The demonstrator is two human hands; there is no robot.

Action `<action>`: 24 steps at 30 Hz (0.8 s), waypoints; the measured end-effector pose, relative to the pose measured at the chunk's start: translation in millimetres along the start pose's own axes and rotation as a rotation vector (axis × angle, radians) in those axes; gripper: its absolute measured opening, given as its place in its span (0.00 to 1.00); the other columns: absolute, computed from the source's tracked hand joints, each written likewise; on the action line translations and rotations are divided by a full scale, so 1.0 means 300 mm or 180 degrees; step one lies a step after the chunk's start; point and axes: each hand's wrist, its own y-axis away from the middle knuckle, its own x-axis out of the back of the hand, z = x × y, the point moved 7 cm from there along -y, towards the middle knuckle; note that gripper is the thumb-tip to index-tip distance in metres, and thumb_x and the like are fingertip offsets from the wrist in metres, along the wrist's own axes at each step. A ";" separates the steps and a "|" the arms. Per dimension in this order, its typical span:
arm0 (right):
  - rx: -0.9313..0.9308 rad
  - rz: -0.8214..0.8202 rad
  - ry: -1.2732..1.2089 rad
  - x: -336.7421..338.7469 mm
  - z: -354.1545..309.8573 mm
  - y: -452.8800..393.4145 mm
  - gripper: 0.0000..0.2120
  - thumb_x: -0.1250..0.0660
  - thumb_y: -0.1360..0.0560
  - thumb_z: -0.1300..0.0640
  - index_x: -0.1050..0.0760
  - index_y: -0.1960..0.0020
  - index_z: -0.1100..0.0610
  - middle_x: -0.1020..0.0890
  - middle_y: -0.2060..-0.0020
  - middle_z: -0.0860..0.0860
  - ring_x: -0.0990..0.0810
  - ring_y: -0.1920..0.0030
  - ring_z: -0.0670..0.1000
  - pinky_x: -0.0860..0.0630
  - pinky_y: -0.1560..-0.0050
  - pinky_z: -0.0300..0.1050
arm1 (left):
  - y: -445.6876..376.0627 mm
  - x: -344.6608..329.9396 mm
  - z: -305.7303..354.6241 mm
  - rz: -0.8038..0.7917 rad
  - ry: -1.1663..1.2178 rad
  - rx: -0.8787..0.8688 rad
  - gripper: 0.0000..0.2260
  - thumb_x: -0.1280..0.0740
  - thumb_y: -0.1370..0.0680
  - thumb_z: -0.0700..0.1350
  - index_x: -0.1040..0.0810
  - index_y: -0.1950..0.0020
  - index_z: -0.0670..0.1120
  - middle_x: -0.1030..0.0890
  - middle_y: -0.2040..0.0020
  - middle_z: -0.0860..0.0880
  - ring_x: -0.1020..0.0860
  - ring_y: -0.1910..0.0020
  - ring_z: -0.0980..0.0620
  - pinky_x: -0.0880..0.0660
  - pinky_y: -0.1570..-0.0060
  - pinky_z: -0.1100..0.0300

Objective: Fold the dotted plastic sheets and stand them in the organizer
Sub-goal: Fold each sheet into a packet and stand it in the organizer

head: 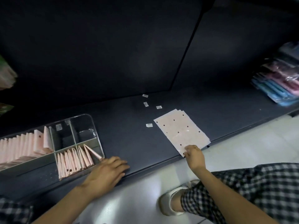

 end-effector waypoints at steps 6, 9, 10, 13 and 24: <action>-0.0073 0.0053 -0.0356 0.021 0.035 -0.015 0.11 0.38 0.23 0.63 0.23 0.62 0.57 0.21 0.60 0.51 0.24 0.59 0.54 0.40 0.66 0.40 | -0.006 -0.114 -0.048 -0.0752 0.0249 0.0471 0.18 0.34 0.23 0.54 0.26 0.33 0.55 0.28 0.32 0.57 0.30 0.34 0.59 0.34 0.37 0.68; 0.0096 0.0127 -0.0480 0.046 0.010 -0.008 0.17 0.39 0.22 0.63 0.27 0.67 0.50 0.24 0.69 0.47 0.28 0.60 0.56 0.37 0.68 0.39 | 0.010 -0.176 -0.085 -0.1030 0.0406 0.0674 0.19 0.47 0.18 0.54 0.37 0.26 0.56 0.42 0.25 0.58 0.43 0.27 0.60 0.46 0.30 0.67; 0.0197 0.0225 -0.0458 0.058 -0.007 -0.004 0.13 0.39 0.22 0.63 0.22 0.62 0.54 0.21 0.65 0.50 0.27 0.56 0.57 0.32 0.65 0.41 | 0.005 -0.185 -0.086 -0.1087 0.0355 0.0645 0.19 0.48 0.18 0.54 0.38 0.26 0.56 0.42 0.25 0.58 0.43 0.27 0.60 0.46 0.30 0.67; 0.0623 0.0534 -0.0569 0.088 -0.094 0.007 0.05 0.34 0.26 0.65 0.19 0.56 0.61 0.17 0.58 0.53 0.26 0.51 0.55 0.28 0.56 0.44 | -0.016 -0.185 -0.080 -0.1113 0.0335 0.0671 0.19 0.48 0.18 0.54 0.38 0.26 0.57 0.40 0.25 0.58 0.42 0.27 0.60 0.45 0.31 0.66; 0.0457 -0.0609 -0.1130 -0.065 -0.291 0.065 0.09 0.36 0.24 0.61 0.17 0.52 0.57 0.15 0.53 0.51 0.19 0.51 0.51 0.25 0.48 0.43 | -0.072 -0.148 -0.046 -0.0955 0.0470 0.0676 0.20 0.45 0.18 0.54 0.39 0.26 0.57 0.39 0.26 0.59 0.42 0.28 0.60 0.43 0.30 0.65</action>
